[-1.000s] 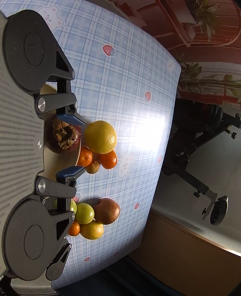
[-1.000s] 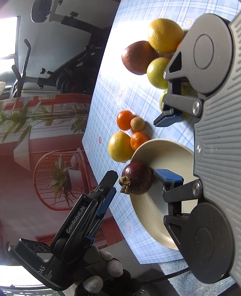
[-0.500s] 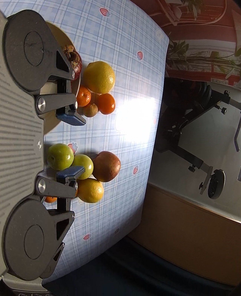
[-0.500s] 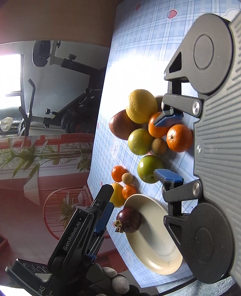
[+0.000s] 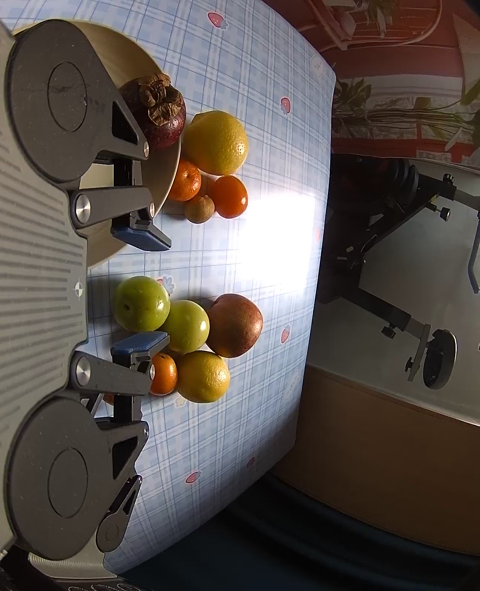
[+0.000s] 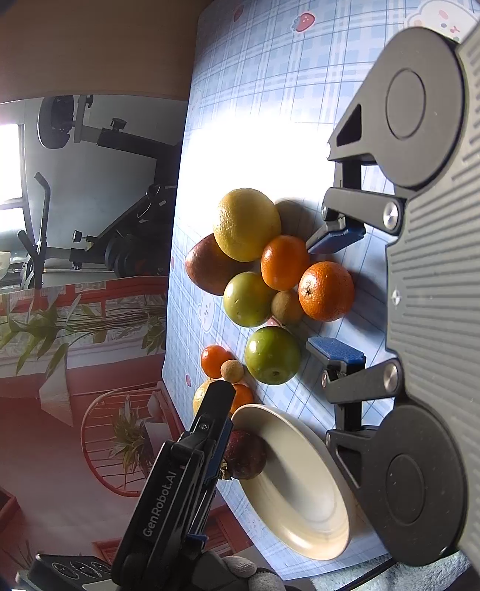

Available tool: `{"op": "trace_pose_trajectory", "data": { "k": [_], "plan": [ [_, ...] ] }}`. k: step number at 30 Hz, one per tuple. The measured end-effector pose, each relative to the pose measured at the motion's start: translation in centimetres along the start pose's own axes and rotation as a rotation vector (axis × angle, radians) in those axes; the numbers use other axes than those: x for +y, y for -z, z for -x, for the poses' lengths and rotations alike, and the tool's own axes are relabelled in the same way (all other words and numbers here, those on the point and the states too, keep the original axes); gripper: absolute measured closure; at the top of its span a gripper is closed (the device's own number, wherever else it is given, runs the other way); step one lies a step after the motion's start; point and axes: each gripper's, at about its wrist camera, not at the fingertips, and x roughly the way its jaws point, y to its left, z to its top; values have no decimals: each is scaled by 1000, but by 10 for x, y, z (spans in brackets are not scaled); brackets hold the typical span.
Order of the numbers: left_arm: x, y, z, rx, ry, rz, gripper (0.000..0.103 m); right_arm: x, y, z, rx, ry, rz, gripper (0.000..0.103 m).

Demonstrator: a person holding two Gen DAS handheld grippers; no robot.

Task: Organize fruits
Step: 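Move the left tool back toward the mandarins beside the plate, then grasp a mandarin with the left tool and lift it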

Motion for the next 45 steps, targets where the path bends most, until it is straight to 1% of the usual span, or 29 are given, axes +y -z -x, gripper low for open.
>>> {"op": "trace_pose_trajectory", "data": {
  "k": [4, 5, 10, 12, 16, 20, 25, 26, 28, 32, 35, 37, 38, 40, 42, 45],
  "plan": [
    [3, 5, 4, -11, -13, 14, 52, -4, 0, -3, 10, -14, -12, 59],
    [3, 6, 5, -13, -18, 16, 52, -5, 0, -3, 12, -13, -14, 59],
    [8, 9, 8, -31, -46, 29, 52, -7, 1, -5, 25, -19, -22, 59],
    [9, 10, 8, -30, -54, 36, 52, -8, 1, -6, 31, -20, -23, 62],
    [11, 13, 5, -17, -64, 50, 52, -5, 0, -6, 28, -17, -4, 62],
    [15, 14, 6, -20, -73, 60, 52, -2, 1, -5, 18, -12, 11, 63],
    [20, 9, 5, -17, -102, 60, 53, -6, 1, -4, 11, -13, -10, 63],
    [21, 7, 4, -8, -107, 60, 53, -7, 1, -3, 10, -14, -16, 63],
    [28, -3, 0, 31, -109, 64, 59, -9, 1, -3, 11, -15, -27, 63],
    [47, -29, -9, 96, -99, 119, 60, -11, 1, -2, 9, -19, -43, 63],
    [57, -50, -17, 118, -111, 142, 61, -13, 1, -2, 6, -22, -53, 63],
    [63, -59, -28, 168, -97, 168, 61, -14, 1, -1, 5, -24, -60, 63],
    [66, -62, -35, 202, -91, 183, 61, -14, 1, -1, 5, -26, -63, 63],
    [68, -65, -44, 237, -98, 197, 61, -16, 1, 0, 1, -28, -65, 63],
    [69, -67, -50, 250, -124, 196, 61, -16, 1, 0, 1, -30, -66, 63],
    [67, -68, -57, 265, -154, 166, 61, -16, 1, 0, 0, -34, -67, 63]
  ]
}}
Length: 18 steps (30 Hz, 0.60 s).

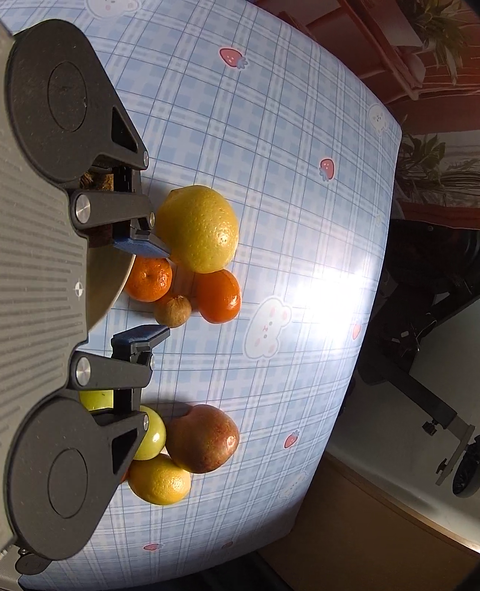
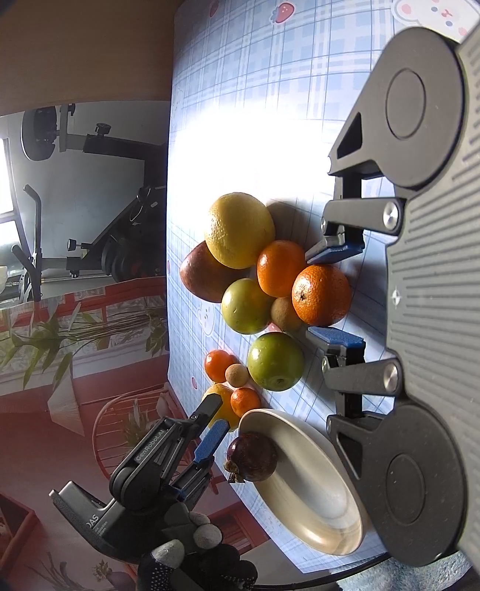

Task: Organize fruits
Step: 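Grasp a mandarin with the left tool and lift it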

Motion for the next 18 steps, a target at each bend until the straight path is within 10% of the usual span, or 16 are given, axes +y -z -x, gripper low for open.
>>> {"op": "trace_pose_trajectory", "data": {
  "k": [18],
  "plan": [
    [-6, -1, -26, 41, -105, -97, 60, 0, -1, -1, 6, -5, -3, 63]
  ]
}}
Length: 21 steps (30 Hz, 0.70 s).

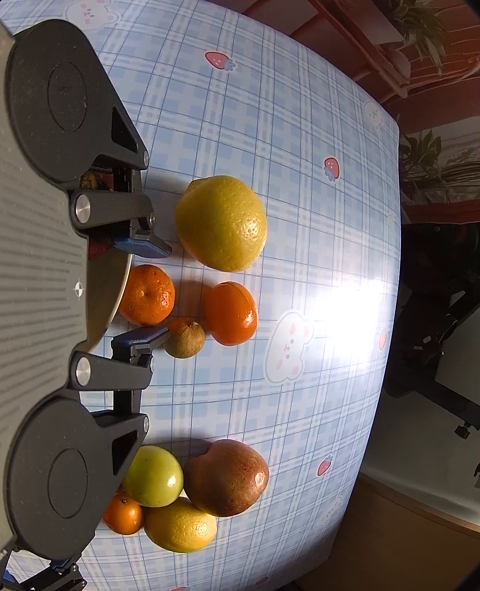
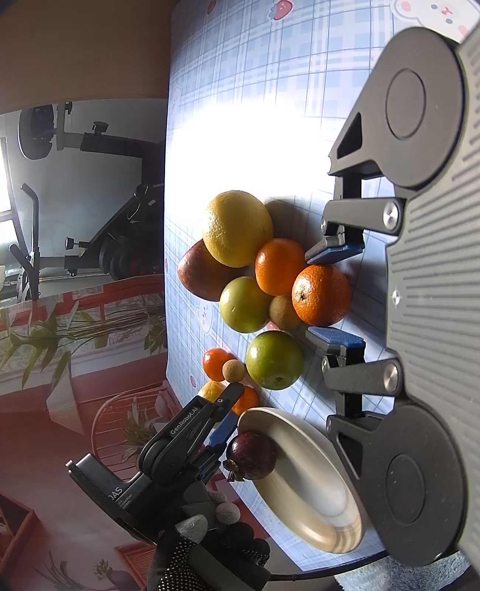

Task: Organize fruits
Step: 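Grasp a mandarin with the left tool and lift it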

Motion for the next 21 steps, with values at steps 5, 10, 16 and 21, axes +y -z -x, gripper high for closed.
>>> {"op": "trace_pose_trajectory", "data": {
  "k": [5, 10, 16, 21],
  "plan": [
    [-5, 4, 1, -14, 0, -28, 66, 0, 0, 0, 0, 0, 0, 63],
    [-4, 5, 6, -33, 10, -21, 67, 0, 0, 0, 1, 0, 0, 63],
    [-11, 6, 21, -77, 36, -43, 68, 1, 0, 0, 1, 1, -1, 63],
    [-20, 8, 20, -66, 61, -69, 68, 1, 0, 0, 2, 2, 3, 63]
  ]
}}
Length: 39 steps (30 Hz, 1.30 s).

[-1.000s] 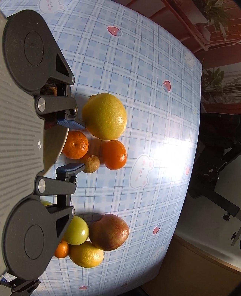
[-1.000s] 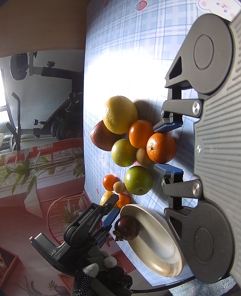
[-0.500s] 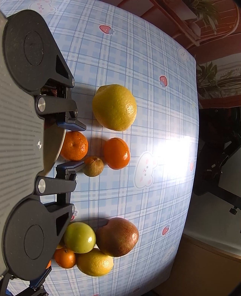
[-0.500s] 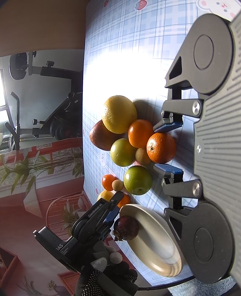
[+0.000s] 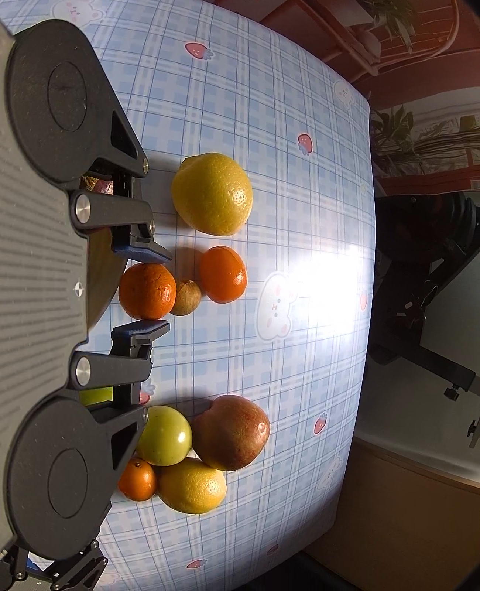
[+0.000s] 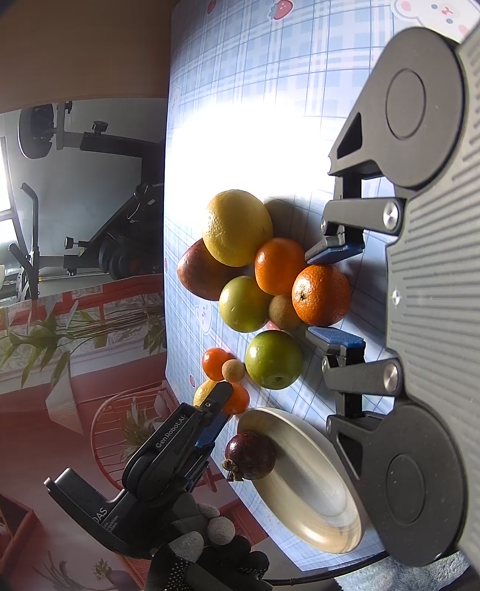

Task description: Organize fruits

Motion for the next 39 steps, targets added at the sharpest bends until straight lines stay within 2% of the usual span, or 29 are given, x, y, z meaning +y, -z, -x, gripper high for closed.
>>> {"op": "trace_pose_trajectory", "data": {
  "k": [5, 13, 16, 20, 23, 28, 33, 39],
  "plan": [
    [-3, 5, 0, 20, 45, 13, 68, 0, 0, -1, 2, -2, 2, 63],
    [-11, 12, 31, -42, 105, -11, 68, 0, -1, -1, -1, -3, 8, 63],
    [-3, 24, 49, -58, 132, -2, 68, 5, -1, 0, -5, 17, 36, 63],
    [18, 43, 71, -68, 163, 35, 68, 19, -6, 3, -24, -2, 108, 63],
    [40, 57, 82, -66, 157, 65, 68, 29, -19, 3, -42, -42, 137, 63],
    [73, 72, 79, -27, 127, 113, 68, 61, -40, -19, -27, -112, 256, 63],
    [98, 73, 64, -11, 92, 142, 68, 93, -50, -52, 30, -186, 350, 63],
    [109, 71, 45, -8, 49, 107, 68, 124, -45, -87, 109, -234, 461, 63]
  ]
}}
